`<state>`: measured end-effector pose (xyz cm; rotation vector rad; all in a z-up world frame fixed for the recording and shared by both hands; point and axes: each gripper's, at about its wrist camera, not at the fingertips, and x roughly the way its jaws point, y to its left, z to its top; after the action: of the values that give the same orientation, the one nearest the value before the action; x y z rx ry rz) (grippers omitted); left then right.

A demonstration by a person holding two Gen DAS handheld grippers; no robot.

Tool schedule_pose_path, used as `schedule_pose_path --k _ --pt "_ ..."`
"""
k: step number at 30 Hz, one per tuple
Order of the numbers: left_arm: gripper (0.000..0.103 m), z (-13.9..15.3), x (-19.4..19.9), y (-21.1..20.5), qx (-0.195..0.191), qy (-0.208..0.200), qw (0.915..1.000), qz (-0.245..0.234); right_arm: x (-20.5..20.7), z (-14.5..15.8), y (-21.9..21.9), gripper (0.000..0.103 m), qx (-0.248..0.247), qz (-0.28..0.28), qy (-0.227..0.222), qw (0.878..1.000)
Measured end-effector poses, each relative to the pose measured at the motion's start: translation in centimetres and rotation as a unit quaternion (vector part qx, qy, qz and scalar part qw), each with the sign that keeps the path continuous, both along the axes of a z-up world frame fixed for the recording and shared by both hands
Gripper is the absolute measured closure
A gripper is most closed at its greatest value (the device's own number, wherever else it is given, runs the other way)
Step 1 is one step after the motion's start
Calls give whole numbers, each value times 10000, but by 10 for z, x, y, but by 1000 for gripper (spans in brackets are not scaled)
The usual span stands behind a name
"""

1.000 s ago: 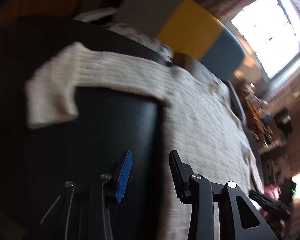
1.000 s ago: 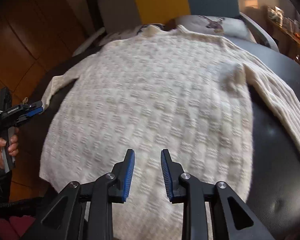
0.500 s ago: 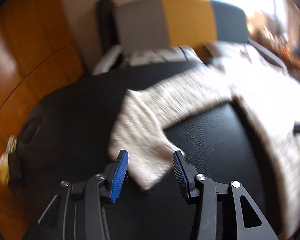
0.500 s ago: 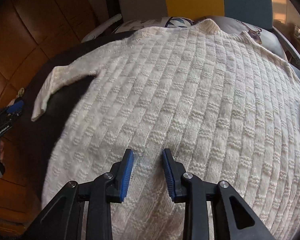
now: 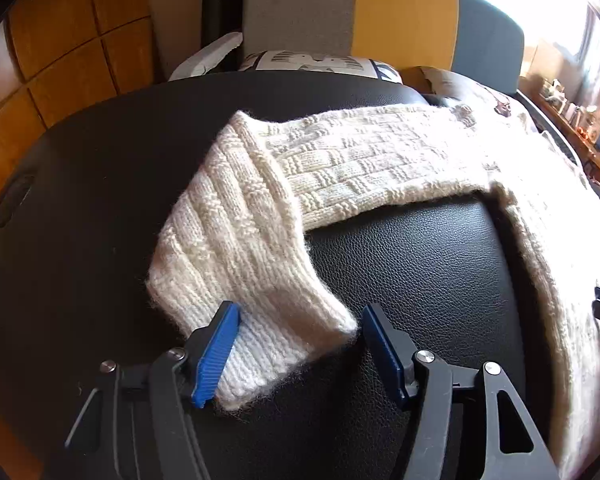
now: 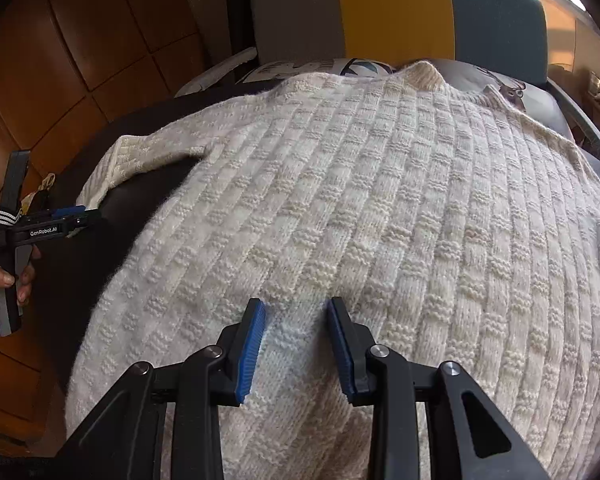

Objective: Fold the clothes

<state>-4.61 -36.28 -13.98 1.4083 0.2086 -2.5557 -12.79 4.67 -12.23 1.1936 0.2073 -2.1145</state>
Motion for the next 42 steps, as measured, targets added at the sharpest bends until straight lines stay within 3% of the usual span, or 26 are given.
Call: schedule_pose_path --k 2,4,5,7,10,12,18,22,26,29,36,42 --pt "43 1 -2 0 -22 -30 10000 64 1 1 -2 69 54 12 42 10000" --pt "73 3 -2 -4 3 -16 9997 247 0 2 -3 70 108 22 9 9999" --pt "82 5 -2 -6 21 -3 9994 355 -1 2 -3 70 137 36 -9 9999" --pt "89 8 4 -16 300 122 9980 549 -3 4 -4 70 204 93 -83 9997" --pt "90 17 9 -36 910 423 9915 829 -8 9 -6 70 300 226 -261 9990" --pt "90 28 13 -57 1481 738 9805 1061 -15 21 -8 72 210 351 -260 9988" --pt "90 80 36 -133 2519 1760 9363 1700 -53 64 -30 72 -32 477 174 9987" --pt "90 96 38 -174 2686 1951 9213 2025 -92 67 -57 72 49 433 282 9987" --pt "90 82 32 -203 2717 1640 9159 2458 -133 56 -90 72 290 458 352 9979" --pt "92 58 30 -217 2611 1205 9163 2789 -157 42 -111 72 511 401 290 9975" --pt "93 -3 23 -218 1965 177 9301 3098 -200 8 -151 72 983 237 77 9948" --pt "90 6 49 -232 1943 372 9152 3511 -215 0 -160 69 925 122 -12 9956"
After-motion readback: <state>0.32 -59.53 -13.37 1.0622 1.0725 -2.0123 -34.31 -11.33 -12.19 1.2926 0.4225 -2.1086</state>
